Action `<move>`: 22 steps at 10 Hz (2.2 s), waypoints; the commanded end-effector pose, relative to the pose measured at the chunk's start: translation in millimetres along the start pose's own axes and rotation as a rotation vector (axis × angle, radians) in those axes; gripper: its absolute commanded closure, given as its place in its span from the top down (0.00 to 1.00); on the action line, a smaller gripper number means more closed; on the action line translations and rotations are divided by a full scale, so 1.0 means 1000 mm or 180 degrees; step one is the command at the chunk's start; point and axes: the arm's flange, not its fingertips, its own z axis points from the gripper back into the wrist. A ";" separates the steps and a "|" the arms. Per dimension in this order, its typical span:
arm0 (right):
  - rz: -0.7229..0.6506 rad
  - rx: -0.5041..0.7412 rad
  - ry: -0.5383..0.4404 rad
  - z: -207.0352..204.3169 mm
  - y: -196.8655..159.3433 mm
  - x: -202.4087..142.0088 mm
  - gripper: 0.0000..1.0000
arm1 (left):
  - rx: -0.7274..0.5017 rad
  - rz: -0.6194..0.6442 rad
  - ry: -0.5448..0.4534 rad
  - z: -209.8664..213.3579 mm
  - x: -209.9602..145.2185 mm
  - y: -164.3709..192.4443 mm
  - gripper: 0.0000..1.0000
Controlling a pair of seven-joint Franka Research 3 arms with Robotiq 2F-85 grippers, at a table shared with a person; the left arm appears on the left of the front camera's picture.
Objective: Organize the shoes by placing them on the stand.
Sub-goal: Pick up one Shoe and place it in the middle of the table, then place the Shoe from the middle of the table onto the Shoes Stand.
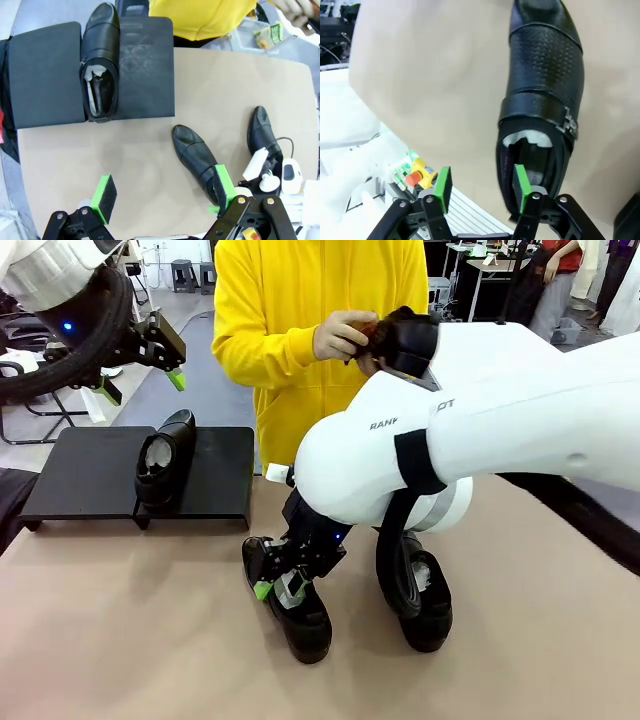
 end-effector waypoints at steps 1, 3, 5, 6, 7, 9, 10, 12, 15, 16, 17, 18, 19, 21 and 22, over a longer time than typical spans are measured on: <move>0.0244 0.0270 0.0110 0.024 -0.003 -0.031 1.00 | -0.0002 -0.0034 0.0011 0.002 0.001 0.002 1.00; 0.0000 0.0000 0.0000 0.000 0.000 0.000 1.00 | -0.0002 -0.0034 0.0011 0.002 0.001 0.002 1.00; 0.0000 0.0000 0.0000 0.000 0.000 0.000 1.00 | -0.0002 -0.0034 0.0011 0.002 0.001 0.002 1.00; 0.0000 0.0000 0.0000 0.000 0.000 0.000 1.00 | -0.0002 -0.0034 0.0011 0.002 0.001 0.002 1.00; 0.0000 0.0000 0.0000 0.000 0.000 0.000 1.00 | -0.0002 -0.0034 0.0011 0.002 0.001 0.002 1.00; 0.0000 0.0000 0.0000 0.000 0.000 0.000 1.00 | -0.0002 -0.0034 0.0011 0.002 0.001 0.002 1.00; 0.0000 0.0000 0.0000 0.000 0.000 0.000 1.00 | -0.0002 -0.0034 0.0011 0.002 0.001 0.002 1.00; 0.0000 0.0000 0.0000 0.000 0.000 0.000 1.00 | -0.0002 -0.0034 0.0011 0.002 0.001 0.002 1.00; 0.0320 0.0015 0.0067 0.024 0.015 -0.020 1.00 | -0.0002 -0.0034 0.0011 0.002 0.001 0.002 1.00; 0.0359 -0.0264 0.0105 0.051 0.028 -0.040 1.00 | -0.0002 -0.0034 0.0011 0.002 0.001 0.002 1.00; 0.0337 -0.0503 -0.0016 0.081 0.034 -0.060 1.00 | -0.0002 -0.0034 0.0011 0.002 0.001 0.002 1.00; 0.0219 -0.0683 -0.0133 0.118 0.033 -0.083 1.00 | -0.0002 -0.0034 0.0011 0.002 0.001 0.002 1.00; 0.0084 -0.0828 -0.0131 0.149 0.024 -0.102 1.00 | -0.0002 -0.0034 0.0011 0.002 0.001 0.002 1.00; -0.0129 -0.1070 -0.0105 0.203 0.002 -0.142 1.00 | -0.0002 -0.0034 0.0011 0.002 0.001 0.002 1.00; -0.0372 -0.1209 -0.0145 0.229 -0.013 -0.161 1.00 | -0.0002 -0.0034 0.0011 0.002 0.001 0.002 1.00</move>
